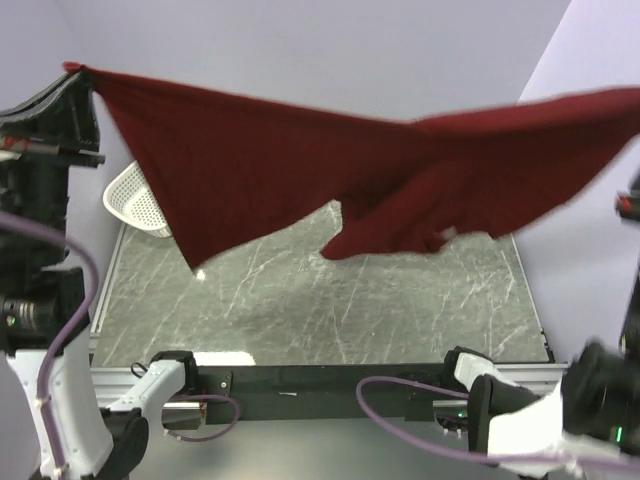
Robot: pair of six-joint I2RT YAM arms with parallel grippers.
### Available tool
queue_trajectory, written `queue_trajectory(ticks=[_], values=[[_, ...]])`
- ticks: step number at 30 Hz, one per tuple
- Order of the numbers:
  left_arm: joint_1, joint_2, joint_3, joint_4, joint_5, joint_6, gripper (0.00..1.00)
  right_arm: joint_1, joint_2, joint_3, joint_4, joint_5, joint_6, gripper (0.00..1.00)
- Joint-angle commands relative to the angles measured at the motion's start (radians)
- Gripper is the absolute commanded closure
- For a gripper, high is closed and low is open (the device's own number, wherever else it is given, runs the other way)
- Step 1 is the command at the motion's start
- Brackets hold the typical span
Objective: Fold and stack the t-shirts
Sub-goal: Flatten the tshirt out
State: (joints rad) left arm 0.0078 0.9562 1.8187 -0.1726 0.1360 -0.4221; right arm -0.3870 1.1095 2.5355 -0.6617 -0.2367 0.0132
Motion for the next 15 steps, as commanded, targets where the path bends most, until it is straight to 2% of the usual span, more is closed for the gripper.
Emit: queue_trajectory(ticks=[1, 7, 10, 11, 15], values=[[0.009, -0.019, -0.027, 0.022, -0.035, -0.020, 1.00, -0.009, 0.004, 0.013, 0.105, 0.074, 0.037, 1.00], [0.008, -0.007, -0.231, 0.025, -0.076, 0.017, 1.00, -0.009, 0.084, -0.157, 0.042, -0.041, 0.045, 1.00], [0.008, 0.027, -0.393, 0.060, -0.058, 0.011, 1.00, -0.007, 0.116, -0.346, 0.050, -0.133, 0.025, 1.00], [0.009, 0.039, -0.489, 0.079, -0.047, -0.003, 1.00, -0.007, 0.113, -0.476, 0.085, -0.150, 0.016, 1.00], [0.008, 0.155, -0.702, 0.223, 0.007, -0.044, 1.00, 0.017, 0.085, -0.817, 0.226, -0.145, -0.047, 1.00]])
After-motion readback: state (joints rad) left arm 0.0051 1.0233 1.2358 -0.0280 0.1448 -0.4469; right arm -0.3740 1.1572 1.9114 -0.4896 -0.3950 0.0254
